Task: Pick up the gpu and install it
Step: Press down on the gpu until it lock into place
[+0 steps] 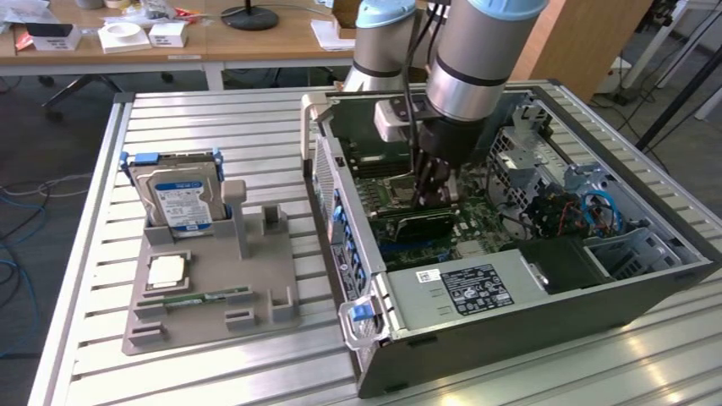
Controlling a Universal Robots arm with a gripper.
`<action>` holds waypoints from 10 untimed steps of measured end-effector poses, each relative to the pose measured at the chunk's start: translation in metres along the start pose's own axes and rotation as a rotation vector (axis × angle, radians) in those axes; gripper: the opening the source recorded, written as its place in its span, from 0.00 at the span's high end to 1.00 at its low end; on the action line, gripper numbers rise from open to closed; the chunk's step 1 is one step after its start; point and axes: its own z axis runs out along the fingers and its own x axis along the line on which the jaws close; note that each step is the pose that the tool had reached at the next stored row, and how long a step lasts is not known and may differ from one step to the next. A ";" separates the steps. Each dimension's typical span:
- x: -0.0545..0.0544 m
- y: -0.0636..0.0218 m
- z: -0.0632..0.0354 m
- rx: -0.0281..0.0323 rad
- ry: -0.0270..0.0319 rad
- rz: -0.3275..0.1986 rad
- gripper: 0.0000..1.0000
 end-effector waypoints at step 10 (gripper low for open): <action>0.000 0.0000 0.0046 0.0000 -0.0001 0.000 0.90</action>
